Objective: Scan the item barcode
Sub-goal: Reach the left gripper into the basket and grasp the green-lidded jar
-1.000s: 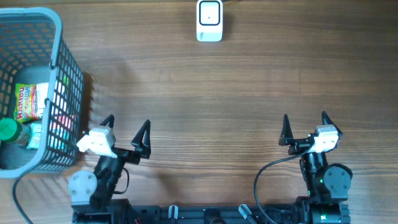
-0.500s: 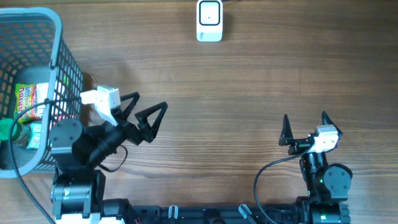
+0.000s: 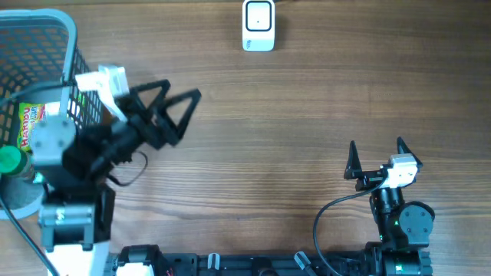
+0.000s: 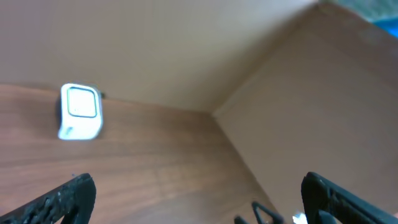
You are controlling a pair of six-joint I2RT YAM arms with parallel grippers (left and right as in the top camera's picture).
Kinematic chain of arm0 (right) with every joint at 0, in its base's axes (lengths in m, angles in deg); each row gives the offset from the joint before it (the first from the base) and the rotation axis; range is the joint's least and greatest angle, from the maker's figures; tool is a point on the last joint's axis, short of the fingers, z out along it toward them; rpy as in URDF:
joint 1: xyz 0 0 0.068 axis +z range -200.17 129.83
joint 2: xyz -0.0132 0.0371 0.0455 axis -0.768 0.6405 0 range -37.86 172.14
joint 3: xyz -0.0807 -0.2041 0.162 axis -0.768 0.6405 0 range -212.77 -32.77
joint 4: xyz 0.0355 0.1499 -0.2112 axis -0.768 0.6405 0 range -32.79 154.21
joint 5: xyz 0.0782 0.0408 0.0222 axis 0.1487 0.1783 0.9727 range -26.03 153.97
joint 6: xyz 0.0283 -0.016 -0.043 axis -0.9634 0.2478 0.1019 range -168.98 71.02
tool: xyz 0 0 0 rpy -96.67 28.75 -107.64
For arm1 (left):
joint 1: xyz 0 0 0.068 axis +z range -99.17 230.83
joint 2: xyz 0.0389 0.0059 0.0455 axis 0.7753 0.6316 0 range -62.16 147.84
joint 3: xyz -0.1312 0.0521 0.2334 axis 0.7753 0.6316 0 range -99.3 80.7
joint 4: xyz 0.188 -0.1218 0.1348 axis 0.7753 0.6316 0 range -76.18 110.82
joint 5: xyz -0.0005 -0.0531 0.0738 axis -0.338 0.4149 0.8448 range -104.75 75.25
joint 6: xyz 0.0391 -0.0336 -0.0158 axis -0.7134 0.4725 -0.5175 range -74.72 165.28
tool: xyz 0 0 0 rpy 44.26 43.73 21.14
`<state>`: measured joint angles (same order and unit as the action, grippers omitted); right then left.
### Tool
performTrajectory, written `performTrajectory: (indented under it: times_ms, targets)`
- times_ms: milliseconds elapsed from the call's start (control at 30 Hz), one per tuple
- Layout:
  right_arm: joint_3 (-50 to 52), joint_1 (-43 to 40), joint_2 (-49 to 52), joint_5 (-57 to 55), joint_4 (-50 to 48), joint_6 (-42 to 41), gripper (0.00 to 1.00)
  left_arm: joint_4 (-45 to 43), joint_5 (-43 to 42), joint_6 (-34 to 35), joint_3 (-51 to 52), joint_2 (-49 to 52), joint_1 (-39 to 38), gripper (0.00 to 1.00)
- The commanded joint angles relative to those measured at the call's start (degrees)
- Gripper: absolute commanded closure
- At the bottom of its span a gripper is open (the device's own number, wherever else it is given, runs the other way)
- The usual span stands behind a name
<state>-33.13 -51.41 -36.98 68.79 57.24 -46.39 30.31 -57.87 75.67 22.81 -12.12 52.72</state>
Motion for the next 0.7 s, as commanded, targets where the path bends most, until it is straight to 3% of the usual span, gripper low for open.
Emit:
performTrajectory:
  times_ms: [0,100,233,333,533,667]
  targets:
    - [0.0,-0.2,-0.5,-1.0,-0.1,-1.1,0.00,5.9,13.2,0.1,-10.5,6.1,2.2,0.00]
    - [0.0,-0.2,-0.5,-1.0,-0.1,-1.1,0.00,12.9,22.1,-1.7,-20.0,9.7,4.7,0.00]
    - [0.0,-0.2,-0.5,-1.0,-0.1,-1.2,0.00,28.8,55.5,-1.4,-29.6,12.3,7.2,0.00]
    - [0.0,-0.2,-0.5,-1.0,-0.1,-1.1,0.00,35.4,69.1,3.1,-29.6,12.8,9.8,0.00]
    - [0.0,-0.2,-0.5,-1.0,-0.1,-1.1,0.00,43.0,72.5,13.0,-29.6,17.5,21.3,0.00]
    - [0.0,-0.2,-0.5,-1.0,-0.1,-1.1,0.00,45.5,72.5,13.8,-29.5,23.5,28.5,0.00]
